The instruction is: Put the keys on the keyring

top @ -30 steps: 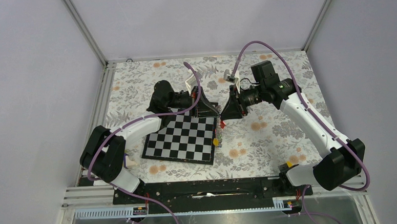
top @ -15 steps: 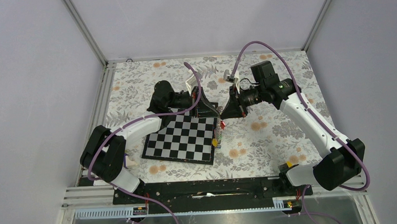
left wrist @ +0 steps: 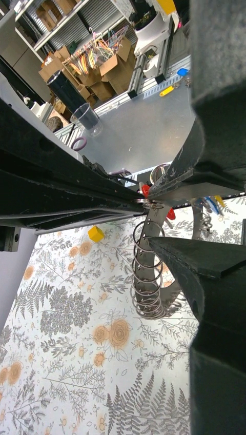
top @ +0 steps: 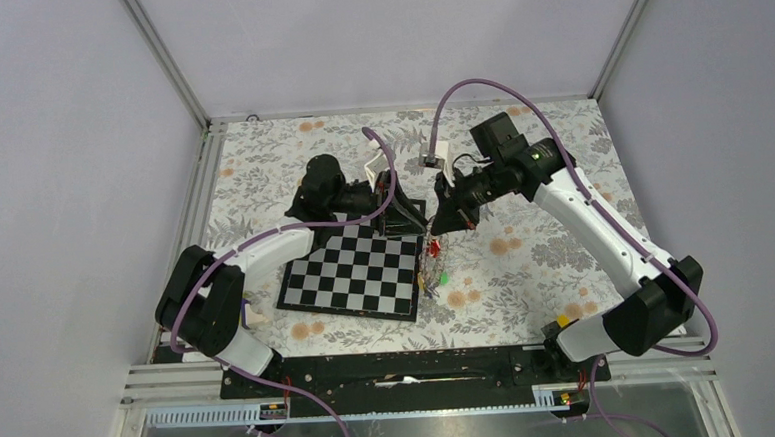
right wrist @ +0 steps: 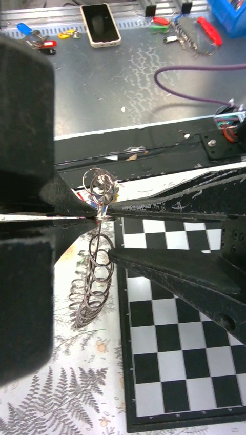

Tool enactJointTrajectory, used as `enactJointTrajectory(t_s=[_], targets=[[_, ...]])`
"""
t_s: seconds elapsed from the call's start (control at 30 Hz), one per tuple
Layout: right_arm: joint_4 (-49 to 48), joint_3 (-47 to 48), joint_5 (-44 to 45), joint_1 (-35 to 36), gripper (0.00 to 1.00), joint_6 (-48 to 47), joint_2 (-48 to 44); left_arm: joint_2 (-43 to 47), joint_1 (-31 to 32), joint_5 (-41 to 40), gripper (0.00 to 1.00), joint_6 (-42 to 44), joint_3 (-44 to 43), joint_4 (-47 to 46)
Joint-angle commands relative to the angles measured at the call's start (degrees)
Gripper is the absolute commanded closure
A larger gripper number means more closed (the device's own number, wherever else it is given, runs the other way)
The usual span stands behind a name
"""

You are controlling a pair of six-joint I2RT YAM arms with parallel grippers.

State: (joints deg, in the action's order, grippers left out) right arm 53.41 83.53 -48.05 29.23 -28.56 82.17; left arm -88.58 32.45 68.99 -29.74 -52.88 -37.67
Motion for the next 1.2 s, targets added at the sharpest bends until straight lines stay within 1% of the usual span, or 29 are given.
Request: enactJointTrajectory(t_s=[0.0, 0.27, 0.5, 0.7, 1.03, 1.17], targets=[[7.4, 5.8, 3.5, 1.9, 1.00, -3.4, 2.3, 2.4, -0.2, -0.9, 0.62, 4.0, -1.5, 1.2], [13.8, 12.3, 7.1, 3.3, 1.00, -5.5, 6.6, 2.5, 0.0, -0.1, 0.63, 4.3, -1.4, 1.5], [14.6, 13.7, 8.6, 4.1, 1.00, -5.3, 7.9, 1.9, 0.6, 0.4, 0.65, 2.9, -1.1, 0.1], [13.8, 13.4, 8.0, 4.2, 1.00, -4.7, 7.8, 1.3, 0.9, 0.5, 0.67, 1.3, -1.2, -1.7], [11.7, 12.3, 7.1, 4.3, 1.00, -3.5, 7.2, 1.2, 1.4, 0.5, 0.75, 1.2, -0.8, -1.7], [10.8, 11.7, 7.6, 4.2, 1.00, -3.2, 6.8, 1.1, 1.5, 0.5, 0.81, 1.0, -0.8, -1.7]])
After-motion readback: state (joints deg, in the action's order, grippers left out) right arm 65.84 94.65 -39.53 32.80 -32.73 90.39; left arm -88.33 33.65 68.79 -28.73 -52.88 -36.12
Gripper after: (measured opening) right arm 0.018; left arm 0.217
